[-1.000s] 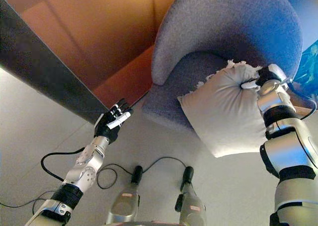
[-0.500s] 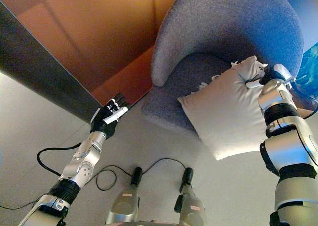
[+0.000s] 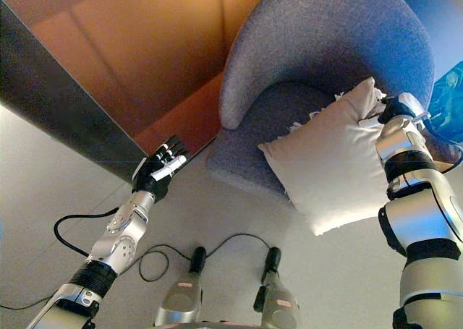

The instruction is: Pick up the pillow and put it on the sofa.

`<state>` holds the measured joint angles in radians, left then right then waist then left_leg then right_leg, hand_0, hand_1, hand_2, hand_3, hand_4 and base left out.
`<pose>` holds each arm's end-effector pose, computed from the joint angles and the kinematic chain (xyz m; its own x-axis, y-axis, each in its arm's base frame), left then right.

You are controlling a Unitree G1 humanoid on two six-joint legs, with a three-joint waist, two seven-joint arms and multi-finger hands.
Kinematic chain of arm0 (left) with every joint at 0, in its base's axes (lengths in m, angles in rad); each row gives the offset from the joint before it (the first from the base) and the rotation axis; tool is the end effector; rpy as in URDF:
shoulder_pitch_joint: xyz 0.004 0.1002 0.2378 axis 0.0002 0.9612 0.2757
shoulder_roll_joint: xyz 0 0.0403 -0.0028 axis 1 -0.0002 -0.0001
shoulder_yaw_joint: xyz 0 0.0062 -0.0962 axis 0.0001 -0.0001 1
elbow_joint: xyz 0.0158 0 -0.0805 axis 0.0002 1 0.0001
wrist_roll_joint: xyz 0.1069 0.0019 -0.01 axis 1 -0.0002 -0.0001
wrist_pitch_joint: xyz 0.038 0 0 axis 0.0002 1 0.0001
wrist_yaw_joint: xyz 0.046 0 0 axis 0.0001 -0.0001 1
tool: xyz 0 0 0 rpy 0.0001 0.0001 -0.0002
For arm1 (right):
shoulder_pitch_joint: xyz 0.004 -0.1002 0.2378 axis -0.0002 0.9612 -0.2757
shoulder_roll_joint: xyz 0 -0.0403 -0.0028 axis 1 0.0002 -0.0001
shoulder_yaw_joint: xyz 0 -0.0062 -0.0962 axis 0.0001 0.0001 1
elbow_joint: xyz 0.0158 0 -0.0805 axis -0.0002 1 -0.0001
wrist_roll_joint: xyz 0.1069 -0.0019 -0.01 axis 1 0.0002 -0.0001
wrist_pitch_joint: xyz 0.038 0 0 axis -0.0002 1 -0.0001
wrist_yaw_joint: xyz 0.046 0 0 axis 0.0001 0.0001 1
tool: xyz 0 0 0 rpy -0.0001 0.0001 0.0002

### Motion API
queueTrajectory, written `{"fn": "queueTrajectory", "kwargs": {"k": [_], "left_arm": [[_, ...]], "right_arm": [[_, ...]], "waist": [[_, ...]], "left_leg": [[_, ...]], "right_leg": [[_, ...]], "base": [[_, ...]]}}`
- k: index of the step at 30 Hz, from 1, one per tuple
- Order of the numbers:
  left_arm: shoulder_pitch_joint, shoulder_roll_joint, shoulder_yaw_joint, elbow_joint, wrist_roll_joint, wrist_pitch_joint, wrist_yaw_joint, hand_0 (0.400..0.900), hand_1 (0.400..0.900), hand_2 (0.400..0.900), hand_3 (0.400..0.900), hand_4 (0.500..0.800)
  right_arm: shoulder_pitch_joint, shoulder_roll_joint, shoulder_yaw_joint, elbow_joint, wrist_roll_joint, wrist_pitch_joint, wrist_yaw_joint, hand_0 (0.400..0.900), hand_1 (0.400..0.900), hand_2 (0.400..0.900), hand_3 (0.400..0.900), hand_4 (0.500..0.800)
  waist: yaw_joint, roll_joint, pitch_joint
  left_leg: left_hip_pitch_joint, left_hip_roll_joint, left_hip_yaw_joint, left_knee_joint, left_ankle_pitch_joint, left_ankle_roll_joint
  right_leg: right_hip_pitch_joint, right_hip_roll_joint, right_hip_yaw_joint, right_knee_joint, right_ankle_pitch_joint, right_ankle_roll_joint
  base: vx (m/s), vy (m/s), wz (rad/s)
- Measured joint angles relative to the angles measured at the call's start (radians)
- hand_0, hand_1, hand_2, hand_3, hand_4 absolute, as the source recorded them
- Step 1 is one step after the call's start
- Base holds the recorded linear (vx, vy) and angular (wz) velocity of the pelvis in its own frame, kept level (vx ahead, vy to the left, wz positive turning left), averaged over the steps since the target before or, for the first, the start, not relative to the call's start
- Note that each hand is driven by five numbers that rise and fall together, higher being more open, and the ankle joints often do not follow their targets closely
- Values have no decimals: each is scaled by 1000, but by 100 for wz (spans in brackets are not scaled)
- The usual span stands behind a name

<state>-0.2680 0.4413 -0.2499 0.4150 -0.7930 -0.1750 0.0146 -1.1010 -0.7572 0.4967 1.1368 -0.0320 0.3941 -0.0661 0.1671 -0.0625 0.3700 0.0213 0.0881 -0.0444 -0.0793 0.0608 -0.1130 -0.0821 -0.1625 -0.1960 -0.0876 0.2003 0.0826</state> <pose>0.2539 0.2045 0.0444 0.9975 -0.0406 -0.0586 0.0228 0.9607 -0.2766 0.3384 -0.3015 0.1916 0.8022 -0.5713 -0.1733 0.1914 0.5211 -0.8317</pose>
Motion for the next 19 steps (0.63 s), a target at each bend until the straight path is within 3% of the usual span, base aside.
{"fn": "queueTrajectory", "kwargs": {"k": [15, 19], "left_arm": [[18, -11, 11, -5, 1, 31, -2, 900, 900, 900, 900, 800], [59, -12, 15, -30, 1, 36, -3, 900, 900, 900, 900, 800]], "right_arm": [[190, 4, -116, -160, 3, -13, -69, 900, 900, 900, 900, 800], [214, 4, -139, -205, 0, -10, -78, 900, 900, 900, 900, 800]], "waist": [[-6, 2, -4], [-20, 1, -39]], "left_leg": [[47, -1, 1, 0, -6, 6], [50, -2, 1, 0, -8, 7]], "right_leg": [[45, -2, 2, 0, -8, 2], [49, -4, 3, 0, -13, 4]], "base": [[57, 13, -1], [95, 11, 0]]}}
